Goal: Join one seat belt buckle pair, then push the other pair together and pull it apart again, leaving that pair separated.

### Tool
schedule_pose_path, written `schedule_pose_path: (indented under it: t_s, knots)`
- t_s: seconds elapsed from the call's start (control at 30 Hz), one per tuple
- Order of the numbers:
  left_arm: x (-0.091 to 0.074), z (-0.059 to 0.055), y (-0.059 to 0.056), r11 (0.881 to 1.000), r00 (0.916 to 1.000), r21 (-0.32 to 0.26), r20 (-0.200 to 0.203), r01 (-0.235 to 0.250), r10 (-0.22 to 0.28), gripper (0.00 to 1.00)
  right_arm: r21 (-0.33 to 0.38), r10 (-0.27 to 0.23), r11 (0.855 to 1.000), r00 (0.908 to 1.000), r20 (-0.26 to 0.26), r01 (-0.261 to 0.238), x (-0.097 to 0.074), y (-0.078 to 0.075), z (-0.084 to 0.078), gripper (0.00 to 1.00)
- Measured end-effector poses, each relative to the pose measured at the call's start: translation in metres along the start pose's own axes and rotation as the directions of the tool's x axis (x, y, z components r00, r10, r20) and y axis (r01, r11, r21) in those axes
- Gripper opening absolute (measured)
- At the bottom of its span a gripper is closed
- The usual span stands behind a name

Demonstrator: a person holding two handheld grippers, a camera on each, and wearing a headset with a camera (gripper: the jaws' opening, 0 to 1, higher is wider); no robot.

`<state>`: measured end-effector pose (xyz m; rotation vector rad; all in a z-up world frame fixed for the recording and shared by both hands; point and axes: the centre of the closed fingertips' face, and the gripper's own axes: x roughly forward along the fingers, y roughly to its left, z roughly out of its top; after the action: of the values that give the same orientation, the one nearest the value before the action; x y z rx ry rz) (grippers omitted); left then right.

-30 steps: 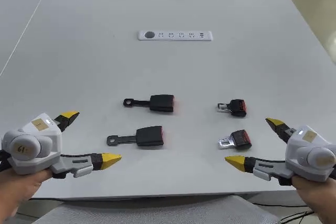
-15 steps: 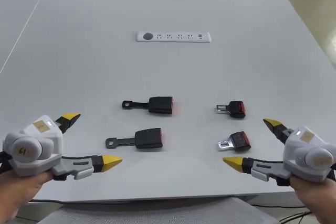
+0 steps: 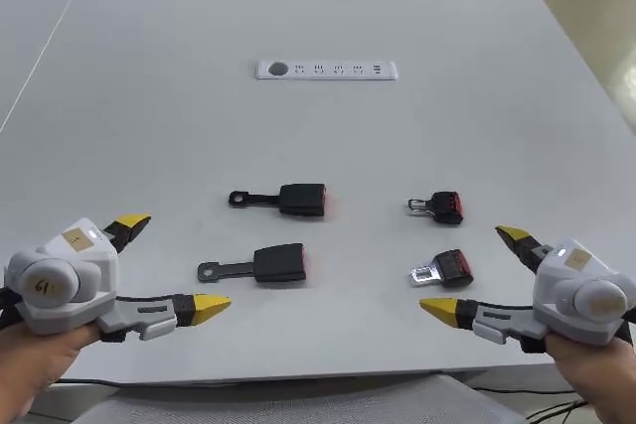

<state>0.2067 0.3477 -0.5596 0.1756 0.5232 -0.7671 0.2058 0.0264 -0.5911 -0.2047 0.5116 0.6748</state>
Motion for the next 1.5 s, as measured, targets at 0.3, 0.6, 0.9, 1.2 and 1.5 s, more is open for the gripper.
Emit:
schedule_pose_path:
  t_s: [0.3,0.6,0.9,1.2,1.5]
  knots:
    - [0.003,0.001,0.002,1.0,1.0,-0.004,0.001,0.002,-0.002,1.0,0.0,0.001,1.0,1.0,-0.004,-0.001,0.002,-0.003,0.001,1.0]
    - [0.008,-0.001,0.001,1.0,0.9999,0.001,-0.007,0.013,-0.013,1.0,-0.004,0.013,1.0,0.9998,-0.015,-0.013,0.007,-0.002,0.001,1.0]
    - [0.014,-0.004,0.0,0.999,0.9992,0.02,-0.023,0.034,-0.034,1.0,-0.014,0.06,0.998,0.9974,-0.041,-0.061,0.011,0.001,-0.005,0.99]
    - [0.026,-0.006,0.0,0.998,0.9975,0.03,-0.044,0.056,-0.055,1.0,-0.026,0.11,0.993,0.9907,-0.08,-0.113,0.017,-0.002,-0.011,0.98]
    - [0.043,-0.009,-0.004,0.995,0.9933,0.046,-0.073,0.093,-0.09,0.98,-0.056,0.181,0.98,0.9731,-0.143,-0.19,0.025,-0.009,-0.019,0.94]
